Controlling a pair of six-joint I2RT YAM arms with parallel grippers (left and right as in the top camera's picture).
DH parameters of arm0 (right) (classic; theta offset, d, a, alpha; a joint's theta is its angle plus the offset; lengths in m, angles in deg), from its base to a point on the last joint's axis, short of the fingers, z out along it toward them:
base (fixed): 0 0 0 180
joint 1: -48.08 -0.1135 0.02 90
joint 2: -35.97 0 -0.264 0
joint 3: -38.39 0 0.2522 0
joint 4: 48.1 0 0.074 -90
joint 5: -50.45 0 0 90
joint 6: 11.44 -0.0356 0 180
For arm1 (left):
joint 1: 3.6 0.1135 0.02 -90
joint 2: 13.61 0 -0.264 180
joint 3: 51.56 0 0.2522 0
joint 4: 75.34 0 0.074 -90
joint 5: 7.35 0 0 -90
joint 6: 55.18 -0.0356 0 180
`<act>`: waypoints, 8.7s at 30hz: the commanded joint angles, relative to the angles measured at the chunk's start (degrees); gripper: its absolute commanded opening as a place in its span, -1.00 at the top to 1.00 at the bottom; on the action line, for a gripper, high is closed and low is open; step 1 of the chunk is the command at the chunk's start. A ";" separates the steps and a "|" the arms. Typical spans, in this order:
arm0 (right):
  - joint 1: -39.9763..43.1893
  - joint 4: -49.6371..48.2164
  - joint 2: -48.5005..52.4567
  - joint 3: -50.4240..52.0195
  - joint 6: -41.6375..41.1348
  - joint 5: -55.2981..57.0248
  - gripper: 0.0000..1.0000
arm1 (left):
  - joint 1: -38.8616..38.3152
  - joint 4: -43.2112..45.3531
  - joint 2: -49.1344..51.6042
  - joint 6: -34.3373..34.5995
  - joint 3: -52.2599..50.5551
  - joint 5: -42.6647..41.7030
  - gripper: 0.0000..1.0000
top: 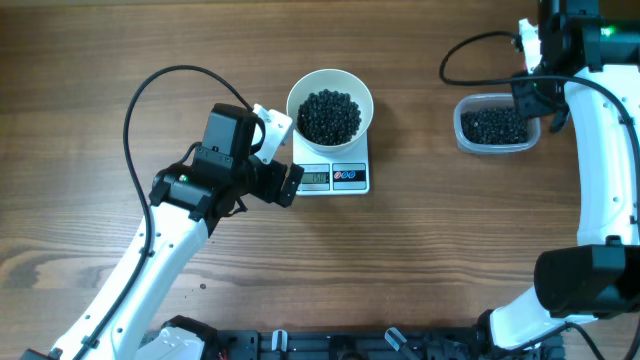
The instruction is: Scoop item into bowl and weigh 150g on scale
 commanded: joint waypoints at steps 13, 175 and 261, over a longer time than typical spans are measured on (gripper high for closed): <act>-0.17 -11.06 0.85 0.48 -11.87 -27.61 0.91 | 0.33 0.02 -0.68 -0.70 -0.37 0.35 -1.00; 16.81 -23.74 -22.53 9.14 -38.86 -47.71 -0.99 | 0.33 0.02 -0.68 -0.70 -0.37 0.35 -1.00; -2.51 -79.25 -101.57 107.62 -20.28 -13.49 -1.00 | 0.33 0.02 -0.68 -0.70 -0.37 0.35 -1.00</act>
